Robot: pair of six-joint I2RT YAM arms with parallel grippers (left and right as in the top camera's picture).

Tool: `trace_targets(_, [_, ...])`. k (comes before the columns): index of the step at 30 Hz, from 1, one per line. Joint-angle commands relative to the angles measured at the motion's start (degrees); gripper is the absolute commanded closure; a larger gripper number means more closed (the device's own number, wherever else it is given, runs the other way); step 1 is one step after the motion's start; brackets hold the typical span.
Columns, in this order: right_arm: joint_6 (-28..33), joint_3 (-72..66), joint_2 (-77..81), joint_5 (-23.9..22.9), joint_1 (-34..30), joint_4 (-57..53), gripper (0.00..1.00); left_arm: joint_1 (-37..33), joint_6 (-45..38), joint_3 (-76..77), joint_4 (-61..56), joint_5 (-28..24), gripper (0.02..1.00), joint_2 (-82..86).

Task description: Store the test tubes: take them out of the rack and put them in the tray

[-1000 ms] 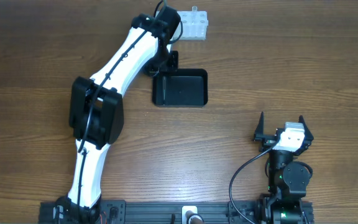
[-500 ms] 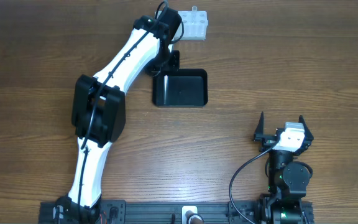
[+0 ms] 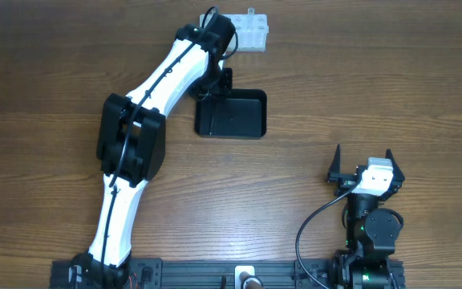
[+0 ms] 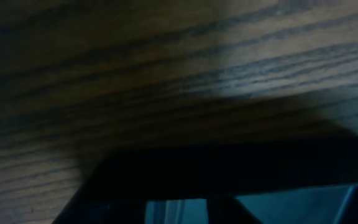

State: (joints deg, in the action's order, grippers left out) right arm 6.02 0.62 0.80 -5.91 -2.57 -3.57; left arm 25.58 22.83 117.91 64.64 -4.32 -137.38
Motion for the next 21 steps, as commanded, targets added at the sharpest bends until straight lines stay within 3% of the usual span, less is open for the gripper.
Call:
trace_targets(1, [-0.2, -0.3, -0.4, 0.3, 0.3, -0.2, 0.007, -0.3, 0.4, 0.8, -0.2, -0.9, 0.654, -1.0])
trace_targets(14, [-0.2, -0.3, -0.4, 0.3, 0.3, -0.2, 0.007, 1.7, 0.3, 7.4, 2.2, -2.0, 0.630, 7.3])
trace_targets(21, [-0.2, -0.3, -0.4, 0.3, 0.3, -0.2, 0.007, 1.7, 0.3, 7.4, -2.0, 7.5, 0.522, 14.0])
